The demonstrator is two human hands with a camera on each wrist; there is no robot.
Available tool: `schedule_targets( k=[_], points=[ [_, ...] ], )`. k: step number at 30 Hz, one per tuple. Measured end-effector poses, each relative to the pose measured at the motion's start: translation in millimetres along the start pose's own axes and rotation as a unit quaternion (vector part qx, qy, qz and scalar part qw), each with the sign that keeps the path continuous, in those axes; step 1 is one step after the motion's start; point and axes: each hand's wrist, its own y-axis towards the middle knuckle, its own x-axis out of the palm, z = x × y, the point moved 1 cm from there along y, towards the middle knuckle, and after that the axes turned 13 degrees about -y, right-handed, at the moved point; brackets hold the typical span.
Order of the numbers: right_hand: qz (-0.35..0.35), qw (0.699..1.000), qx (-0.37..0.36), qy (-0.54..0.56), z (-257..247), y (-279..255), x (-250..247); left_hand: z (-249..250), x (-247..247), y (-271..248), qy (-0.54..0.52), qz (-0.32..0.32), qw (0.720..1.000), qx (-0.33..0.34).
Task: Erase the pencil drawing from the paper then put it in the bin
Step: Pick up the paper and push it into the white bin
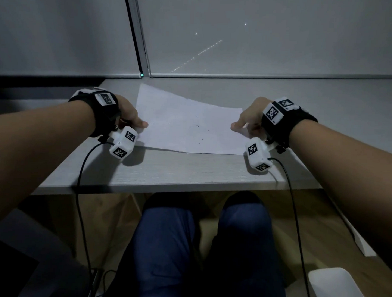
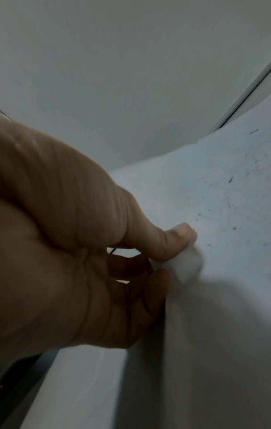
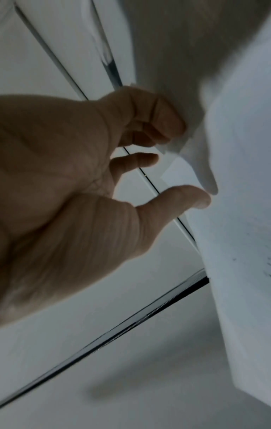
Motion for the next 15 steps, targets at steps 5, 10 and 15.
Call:
schedule_targets(
  k=[5,10,15],
  points=[
    [0.007,1.000,0.008,-0.013,-12.8,-3.2,6.3,1.9,2.3,5.0,0.041,-0.038,0.998,-0.008],
    [0.019,0.999,0.042,0.003,-9.5,3.0,7.0,6.6,4.9,-7.6,0.044,-0.017,0.999,0.016],
    [-0.011,0.999,0.023,0.024,8.9,13.6,0.2,12.4,6.4,-29.1,0.103,-0.001,0.994,0.024]
  ],
)
